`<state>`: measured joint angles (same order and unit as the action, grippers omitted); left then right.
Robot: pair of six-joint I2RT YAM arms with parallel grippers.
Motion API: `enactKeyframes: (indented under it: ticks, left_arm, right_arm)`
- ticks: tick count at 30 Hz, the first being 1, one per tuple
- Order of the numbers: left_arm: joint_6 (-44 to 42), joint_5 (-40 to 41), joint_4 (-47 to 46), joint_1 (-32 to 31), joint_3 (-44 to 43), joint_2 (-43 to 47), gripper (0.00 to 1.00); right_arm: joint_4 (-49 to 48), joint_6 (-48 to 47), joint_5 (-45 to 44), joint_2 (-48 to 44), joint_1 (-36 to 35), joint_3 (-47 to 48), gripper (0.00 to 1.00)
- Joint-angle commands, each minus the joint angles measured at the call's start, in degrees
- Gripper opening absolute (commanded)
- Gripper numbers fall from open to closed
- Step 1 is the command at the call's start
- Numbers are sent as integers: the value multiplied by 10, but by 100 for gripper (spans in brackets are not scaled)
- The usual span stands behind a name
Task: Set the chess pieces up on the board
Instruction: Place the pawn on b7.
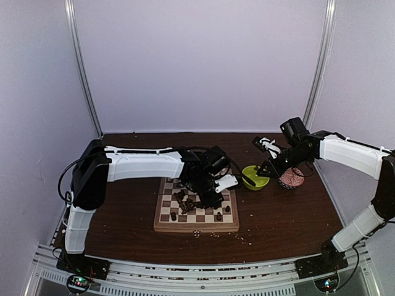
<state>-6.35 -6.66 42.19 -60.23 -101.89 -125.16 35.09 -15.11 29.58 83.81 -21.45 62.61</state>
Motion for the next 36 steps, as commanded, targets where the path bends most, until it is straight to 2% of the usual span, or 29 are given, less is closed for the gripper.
enactKeyframes:
  ticks: [1,9,14,25,30,36]
  left_arm:
    - [-12,-21,4,-5,-16,-14,4]
    - [-15,-23,4,-9,-19,-21,4]
    - [-11,-18,3,-9,-22,-25,11]
    - [-13,-20,0,-9,-24,-26,15]
    - [-6,-16,-5,-9,-22,-6,25]
    - [-16,6,-5,-4,-38,42,32]
  right_arm:
    - [-5,-2,5,6,4,-1,6]
    - [-4,-1,5,10,4,2,6]
    - [-4,-3,6,11,4,1,6]
    - [-2,-4,8,13,4,0,6]
    - [-2,-3,11,11,4,1,6]
    - [-2,-3,19,7,4,2,6]
